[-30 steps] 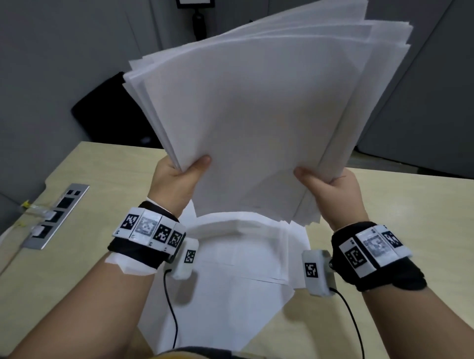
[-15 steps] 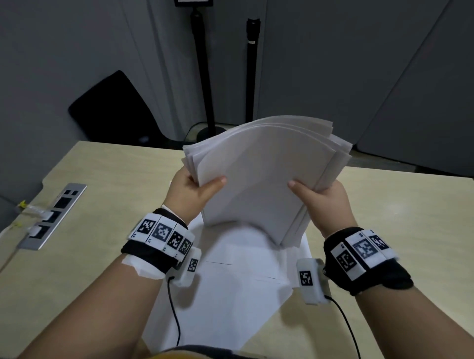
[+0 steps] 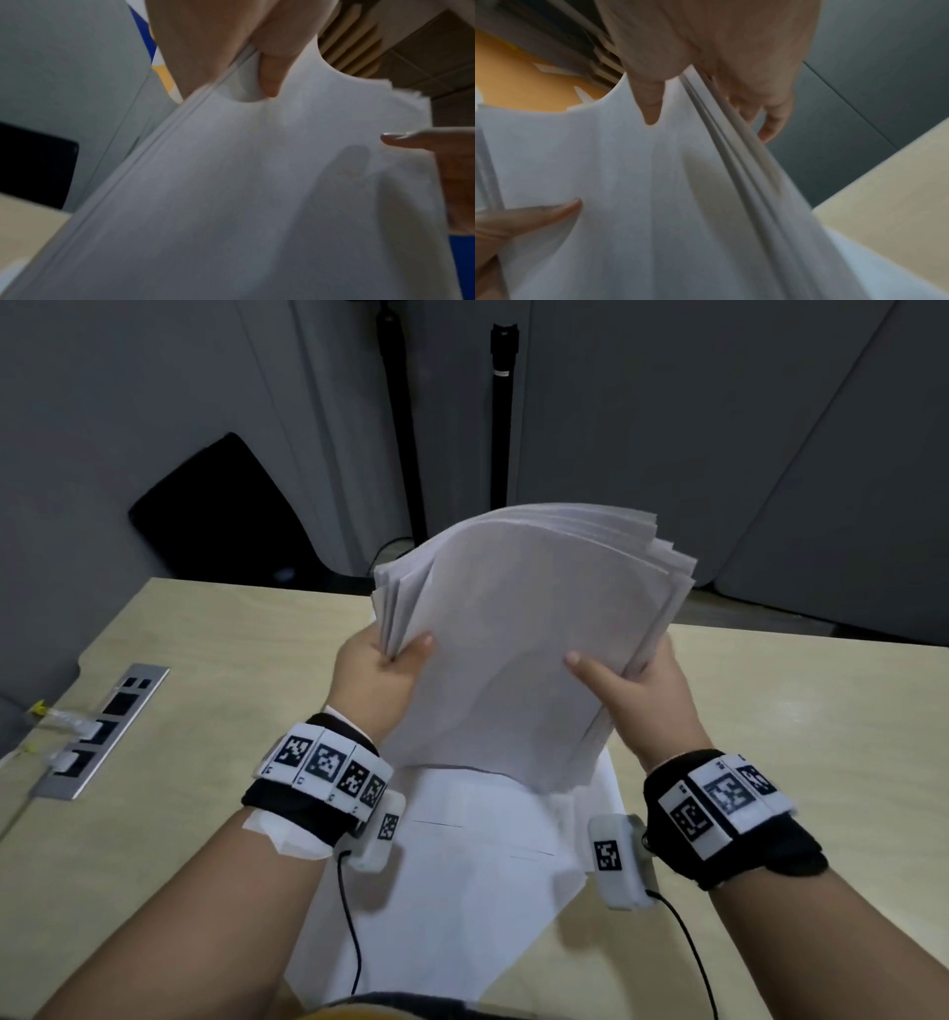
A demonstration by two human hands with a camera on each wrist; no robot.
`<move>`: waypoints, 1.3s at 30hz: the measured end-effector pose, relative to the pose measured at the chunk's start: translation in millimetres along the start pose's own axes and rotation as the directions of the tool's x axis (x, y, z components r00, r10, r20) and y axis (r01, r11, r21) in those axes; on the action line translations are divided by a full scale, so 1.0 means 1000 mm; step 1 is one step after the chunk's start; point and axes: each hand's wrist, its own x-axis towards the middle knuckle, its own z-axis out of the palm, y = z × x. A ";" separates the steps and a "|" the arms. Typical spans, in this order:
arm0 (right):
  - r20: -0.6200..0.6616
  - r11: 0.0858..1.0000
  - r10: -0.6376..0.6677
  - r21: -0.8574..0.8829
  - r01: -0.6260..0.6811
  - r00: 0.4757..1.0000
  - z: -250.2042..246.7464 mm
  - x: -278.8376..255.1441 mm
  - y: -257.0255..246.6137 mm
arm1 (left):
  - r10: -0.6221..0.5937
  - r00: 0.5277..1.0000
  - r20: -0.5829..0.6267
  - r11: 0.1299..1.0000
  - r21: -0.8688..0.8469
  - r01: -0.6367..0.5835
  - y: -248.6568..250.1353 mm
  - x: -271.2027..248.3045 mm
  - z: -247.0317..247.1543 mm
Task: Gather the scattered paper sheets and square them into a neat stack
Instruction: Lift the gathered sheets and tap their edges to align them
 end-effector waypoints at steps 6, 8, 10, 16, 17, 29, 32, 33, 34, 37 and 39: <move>-0.109 0.749 -0.507 -0.547 0.374 0.855 -0.014 0.006 -0.033 | 0.350 0.930 0.113 0.922 0.132 -0.363 0.025 0.007 -0.008; 0.045 0.597 -0.556 -0.673 0.436 0.830 -0.009 0.004 -0.043 | 0.461 0.854 0.241 0.857 0.130 -0.499 0.032 0.006 -0.006; 0.105 0.511 -0.575 -0.728 0.457 0.811 -0.006 0.004 -0.049 | 0.530 0.786 0.317 0.789 0.155 -0.594 0.034 0.006 -0.001; 0.087 0.594 -0.555 -0.655 0.467 0.828 -0.015 0.008 -0.046 | 0.363 0.924 0.121 0.919 0.116 -0.377 0.018 0.011 0.002; 0.060 0.624 -0.557 -0.628 0.466 0.828 -0.016 0.008 -0.044 | 0.361 0.931 0.052 0.922 0.131 -0.365 0.012 0.013 -0.001; -0.115 0.961 -0.252 0.089 0.263 0.961 -0.024 0.010 -0.016 | -0.359 0.932 -0.038 0.852 -0.420 0.311 -0.056 0.006 -0.039; -0.089 0.976 -0.173 0.117 0.183 0.981 -0.024 0.011 -0.007 | -0.219 0.975 0.020 0.844 -0.498 0.200 -0.056 0.003 -0.042; -0.079 0.982 -0.150 0.102 0.158 0.985 -0.025 0.012 -0.005 | -0.202 0.979 0.022 0.845 -0.501 0.186 -0.058 0.006 -0.043; -0.071 0.989 -0.123 0.077 0.129 0.990 -0.026 0.012 -0.001 | -0.190 0.982 0.013 0.856 -0.487 0.172 -0.061 0.008 -0.043; -0.041 0.994 -0.070 -0.084 0.067 0.997 -0.024 0.011 0.015 | -0.148 0.989 -0.028 0.912 -0.391 0.125 -0.065 0.010 -0.038; -0.066 0.989 -0.062 -0.135 0.053 0.996 -0.020 0.007 0.023 | -0.114 0.993 -0.035 0.931 -0.352 0.094 -0.065 0.009 -0.031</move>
